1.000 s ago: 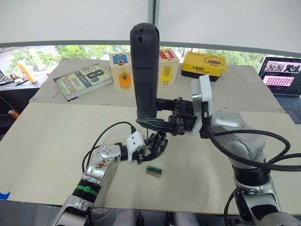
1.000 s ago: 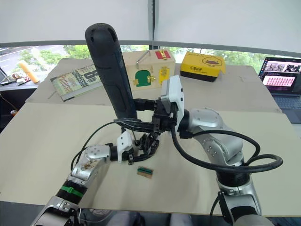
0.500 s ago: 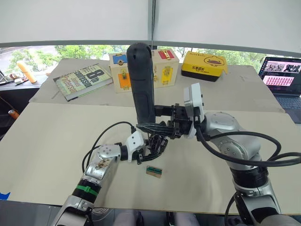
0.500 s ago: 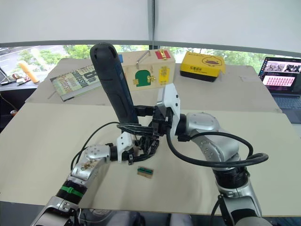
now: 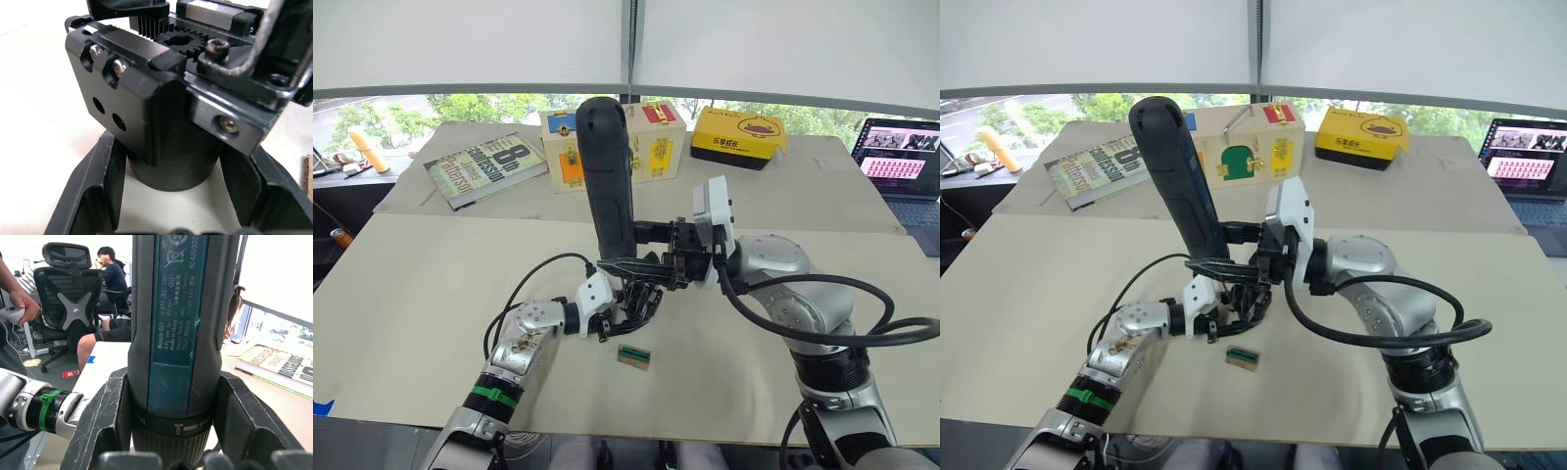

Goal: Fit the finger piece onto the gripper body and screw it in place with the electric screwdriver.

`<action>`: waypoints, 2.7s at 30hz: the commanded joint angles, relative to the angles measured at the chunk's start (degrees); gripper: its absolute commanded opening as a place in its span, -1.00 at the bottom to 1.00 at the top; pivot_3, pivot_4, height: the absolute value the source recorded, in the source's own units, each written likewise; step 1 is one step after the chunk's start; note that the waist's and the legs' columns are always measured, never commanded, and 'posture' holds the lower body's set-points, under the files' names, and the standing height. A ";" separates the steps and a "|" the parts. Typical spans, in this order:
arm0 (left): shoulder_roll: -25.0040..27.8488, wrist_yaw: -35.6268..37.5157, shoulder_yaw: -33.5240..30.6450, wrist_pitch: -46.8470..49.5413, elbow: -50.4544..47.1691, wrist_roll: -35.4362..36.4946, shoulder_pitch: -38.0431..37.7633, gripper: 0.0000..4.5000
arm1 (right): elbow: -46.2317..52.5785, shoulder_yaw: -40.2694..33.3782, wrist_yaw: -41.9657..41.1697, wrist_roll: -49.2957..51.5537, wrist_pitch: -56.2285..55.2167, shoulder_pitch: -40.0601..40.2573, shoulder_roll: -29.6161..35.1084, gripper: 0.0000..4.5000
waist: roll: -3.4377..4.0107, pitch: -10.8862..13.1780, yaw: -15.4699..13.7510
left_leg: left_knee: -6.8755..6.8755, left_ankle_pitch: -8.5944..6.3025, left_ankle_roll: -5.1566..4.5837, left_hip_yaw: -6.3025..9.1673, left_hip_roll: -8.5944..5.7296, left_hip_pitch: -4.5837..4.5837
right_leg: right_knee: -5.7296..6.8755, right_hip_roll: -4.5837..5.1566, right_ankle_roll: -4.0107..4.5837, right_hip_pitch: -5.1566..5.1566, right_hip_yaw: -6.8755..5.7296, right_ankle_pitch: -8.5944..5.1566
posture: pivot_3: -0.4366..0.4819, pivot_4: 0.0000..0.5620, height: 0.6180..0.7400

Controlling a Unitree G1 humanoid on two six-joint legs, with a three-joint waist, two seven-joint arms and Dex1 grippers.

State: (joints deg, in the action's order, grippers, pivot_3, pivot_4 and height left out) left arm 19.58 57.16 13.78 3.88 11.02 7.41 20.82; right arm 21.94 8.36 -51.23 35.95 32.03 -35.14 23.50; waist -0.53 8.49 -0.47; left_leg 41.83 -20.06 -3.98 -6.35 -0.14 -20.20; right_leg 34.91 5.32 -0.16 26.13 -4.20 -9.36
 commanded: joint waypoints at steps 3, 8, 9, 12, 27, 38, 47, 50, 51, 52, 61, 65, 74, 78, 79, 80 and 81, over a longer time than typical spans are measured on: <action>0.41 0.22 1.44 2.17 2.07 -0.77 -1.01 0.01 | 1.67 -1.19 -0.15 0.26 -2.28 -0.95 -0.65 -0.15 | 0.00 0.00 0.01 | 0.00 0.00 0.00 0.00 0.00 0.00 | 0.00 0.00 0.00 0.00 0.00 0.00 | -0.05 -0.47 1.00; 0.41 0.28 1.44 2.22 2.13 -0.70 -1.14 0.01 | 1.38 -1.09 -0.46 -0.06 -2.09 -1.25 -0.49 -0.15 | 0.00 0.00 0.00 | 0.00 0.00 0.00 0.00 0.00 0.00 | 0.00 0.00 0.00 0.00 0.00 0.00 | -0.05 -0.47 1.00; 0.42 0.30 1.44 2.20 2.14 -0.70 -1.17 0.01 | 1.33 -1.10 -0.51 -0.12 -2.12 -1.29 -0.47 -0.15 | 0.00 0.00 0.00 | 0.00 0.00 0.00 0.00 0.00 0.00 | 0.00 0.00 0.00 0.00 0.00 0.00 | -0.05 -0.47 1.00; 0.38 0.26 1.50 2.13 2.12 -0.72 -1.31 0.01 | 1.29 -1.21 -0.67 -0.38 -2.29 -1.36 -0.37 -0.15 | 0.00 0.00 0.01 | 0.00 0.00 0.00 0.00 0.00 0.00 | 0.00 0.00 0.00 0.00 0.00 0.00 | -0.05 -0.47 1.00; 0.58 0.51 1.47 1.83 2.28 -0.66 -1.51 0.01 | 1.12 -1.20 -1.31 -0.92 -2.60 -2.02 -0.53 -0.15 | 0.00 0.00 0.03 | 0.00 0.00 0.00 0.00 0.00 0.00 | 0.00 0.00 0.00 0.00 0.00 0.00 | -0.05 -0.47 1.00; 0.55 0.36 1.57 1.70 2.53 -0.53 -1.48 0.01 | 0.57 -1.08 -2.13 -1.60 -3.22 -1.96 -0.28 -0.15 | 0.00 0.00 0.14 | 0.00 0.00 0.00 0.00 0.00 0.00 | 0.00 0.00 0.00 0.01 0.00 0.00 | -0.05 -0.47 1.00; 0.33 -0.09 1.50 1.55 2.77 -0.43 -1.33 0.01 | 0.66 -0.68 -2.95 -2.18 -3.48 -1.11 -0.46 -0.15 | 0.00 0.00 0.12 | 0.00 0.00 0.00 0.00 0.00 0.00 | 0.00 0.00 0.00 0.01 0.00 0.00 | -0.05 -0.47 1.00; 0.47 -0.15 1.46 1.69 2.57 -0.37 -1.57 0.01 | 0.60 -0.92 -2.51 -1.77 -3.94 -0.09 -1.54 -0.15 | 0.00 0.00 0.12 | 0.00 0.00 0.00 0.00 0.00 0.00 | 0.00 0.01 0.00 0.01 0.00 0.00 | -0.05 -0.47 1.00; 0.51 -0.16 1.45 1.70 2.52 -0.36 -1.66 0.01 | 0.58 -1.08 -2.37 -1.51 -4.01 0.31 -1.85 -0.15 | 0.00 0.00 0.13 | 0.00 0.00 0.00 0.01 0.00 0.00 | 0.00 0.01 0.00 0.01 0.00 0.00 | -0.05 -0.47 1.00; 0.55 -0.16 1.46 1.70 2.49 -0.34 -1.72 0.01 | 0.55 -1.17 -2.32 -1.41 -4.12 0.73 -2.03 -0.15 | 0.00 0.00 0.16 | 0.00 0.00 0.00 0.00 0.00 0.00 | 0.00 0.00 0.00 0.01 0.00 0.00 | -0.05 -0.47 1.00; 0.69 -0.17 1.54 2.14 2.08 -0.07 -1.96 0.01 | -1.45 -1.41 -1.69 -3.28 -6.85 5.44 -1.80 -0.15 | 0.03 -0.03 0.18 | 0.00 0.01 0.02 0.00 0.00 0.03 | 0.01 -0.01 0.00 -0.02 0.01 0.00 | -0.05 -0.47 1.00; 0.78 -0.12 1.50 2.26 1.89 0.04 -2.06 0.01 | -2.13 -0.97 -0.64 -4.21 -7.61 7.05 -1.50 -0.15 | 0.03 -0.08 0.30 | 0.00 0.01 0.02 0.00 0.01 0.05 | 0.02 0.00 0.00 -0.03 0.02 0.00 | -0.05 -0.47 1.00; 0.94 -0.18 1.37 2.32 1.81 0.10 -2.06 0.01 | -3.30 1.85 1.64 -6.34 -7.37 7.80 -1.65 -0.15 | 0.03 -0.22 0.52 | -0.01 0.01 0.03 0.01 0.03 0.11 | 0.03 0.01 0.00 -0.05 0.06 0.00 | -0.05 -0.47 1.00; 0.98 -0.23 1.33 2.31 1.82 0.11 -2.10 0.01 | -3.85 2.76 2.33 -6.89 -7.29 7.61 -1.47 -0.15 | 0.01 -0.29 0.58 | -0.01 0.01 0.03 0.01 0.03 0.14 | 0.04 0.02 0.01 -0.07 0.08 -0.01 | -0.05 -0.47 1.00; 0.96 -0.28 1.33 2.32 1.81 0.12 -2.10 0.01 | -4.15 3.16 2.50 -7.18 -7.27 7.48 -1.53 -0.15 | 0.01 -0.31 0.60 | -0.01 0.01 0.03 0.01 0.03 0.17 | 0.04 0.03 0.01 -0.08 0.08 -0.01 | -0.05 -0.47 1.00; 0.94 -0.32 1.34 2.32 1.81 0.12 -2.09 0.01 | -4.43 3.54 2.68 -7.46 -7.31 7.36 -1.61 -0.15 | 0.00 -0.32 0.61 | -0.01 0.01 0.03 0.01 0.03 0.20 | 0.03 0.04 0.01 -0.11 0.08 -0.01 | -0.05 -0.47 1.00; 0.92 -0.36 1.34 2.33 1.80 0.13 -2.09 0.01 | -4.63 3.85 2.84 -7.59 -7.24 7.30 -1.69 -0.15 | 0.00 -0.33 0.63 | -0.01 0.01 0.03 0.01 0.03 0.23 | 0.04 0.05 0.01 -0.13 0.09 -0.01 | -0.05 -0.47 1.00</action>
State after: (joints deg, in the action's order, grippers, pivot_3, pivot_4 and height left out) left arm 20.04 56.45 13.84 4.08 11.40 8.35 20.10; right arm 20.18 10.30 -49.30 31.71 23.40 -28.88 21.18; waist -0.52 8.16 0.16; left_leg 41.81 -20.05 -3.95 -6.34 -0.10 -19.93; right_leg 34.94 5.38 -0.15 25.97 -4.09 -9.37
